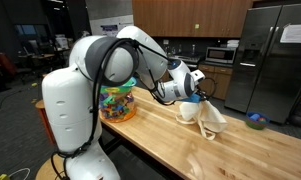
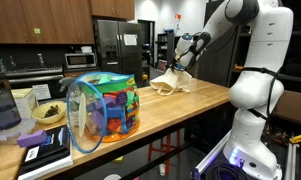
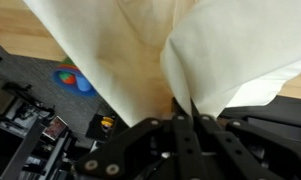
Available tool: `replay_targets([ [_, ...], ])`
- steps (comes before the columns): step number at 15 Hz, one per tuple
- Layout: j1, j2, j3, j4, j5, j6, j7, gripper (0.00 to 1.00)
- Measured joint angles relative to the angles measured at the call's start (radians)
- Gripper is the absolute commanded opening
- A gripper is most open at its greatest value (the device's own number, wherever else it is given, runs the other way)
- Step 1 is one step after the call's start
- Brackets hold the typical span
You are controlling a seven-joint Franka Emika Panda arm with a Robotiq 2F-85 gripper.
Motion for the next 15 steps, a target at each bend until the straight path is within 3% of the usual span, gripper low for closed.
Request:
replay_targets([
  [4, 0.07, 0.063, 0.092, 0.043, 0.161, 0.069, -0.17, 0.01],
  [7, 0.077, 0.094, 0.235, 0.043, 0.421, 0.074, -0.406, 0.01],
  [12, -0.07, 0.129, 0.628, 0.077, 0.888, -0.062, -0.762, 0.01],
  [15, -0.181, 0.126, 0.769, 0.134, 1.16, -0.261, -0.998, 0.01],
])
